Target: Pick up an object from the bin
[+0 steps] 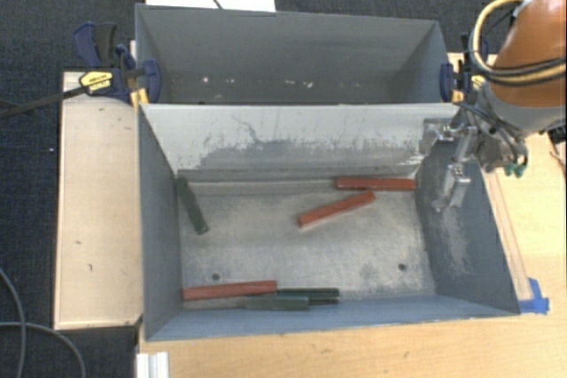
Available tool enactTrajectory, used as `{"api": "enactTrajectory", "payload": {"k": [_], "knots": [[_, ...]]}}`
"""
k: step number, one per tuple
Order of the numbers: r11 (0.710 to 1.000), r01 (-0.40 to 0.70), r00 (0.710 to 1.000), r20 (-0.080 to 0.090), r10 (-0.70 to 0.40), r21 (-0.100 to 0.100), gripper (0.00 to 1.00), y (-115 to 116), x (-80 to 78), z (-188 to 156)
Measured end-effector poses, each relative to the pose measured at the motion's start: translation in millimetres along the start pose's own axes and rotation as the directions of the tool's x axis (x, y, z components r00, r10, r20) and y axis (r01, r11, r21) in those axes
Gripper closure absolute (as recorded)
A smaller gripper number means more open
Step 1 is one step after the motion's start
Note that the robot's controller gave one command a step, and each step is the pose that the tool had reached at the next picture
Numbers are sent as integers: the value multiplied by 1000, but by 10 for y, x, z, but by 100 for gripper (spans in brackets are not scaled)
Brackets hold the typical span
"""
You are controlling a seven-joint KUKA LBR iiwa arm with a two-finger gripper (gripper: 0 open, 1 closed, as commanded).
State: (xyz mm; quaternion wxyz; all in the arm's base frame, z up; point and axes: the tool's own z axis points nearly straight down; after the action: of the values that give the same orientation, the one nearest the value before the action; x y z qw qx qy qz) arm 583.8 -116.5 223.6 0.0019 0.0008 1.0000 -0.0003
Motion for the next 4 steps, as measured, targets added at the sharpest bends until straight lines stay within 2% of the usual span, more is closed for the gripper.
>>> {"api": "enactTrajectory", "payload": {"k": [1,2,3,4], "knots": [[999,-47,999,3,47,-1,0,568,-12,800],[1000,31,1000,-6,-31,-1,0,1088,15,725],[1000,19,1000,0,-19,-1,0,1168,-49,882],[996,88,996,-7,-88,-2,0,1346,-48,1559]]}}
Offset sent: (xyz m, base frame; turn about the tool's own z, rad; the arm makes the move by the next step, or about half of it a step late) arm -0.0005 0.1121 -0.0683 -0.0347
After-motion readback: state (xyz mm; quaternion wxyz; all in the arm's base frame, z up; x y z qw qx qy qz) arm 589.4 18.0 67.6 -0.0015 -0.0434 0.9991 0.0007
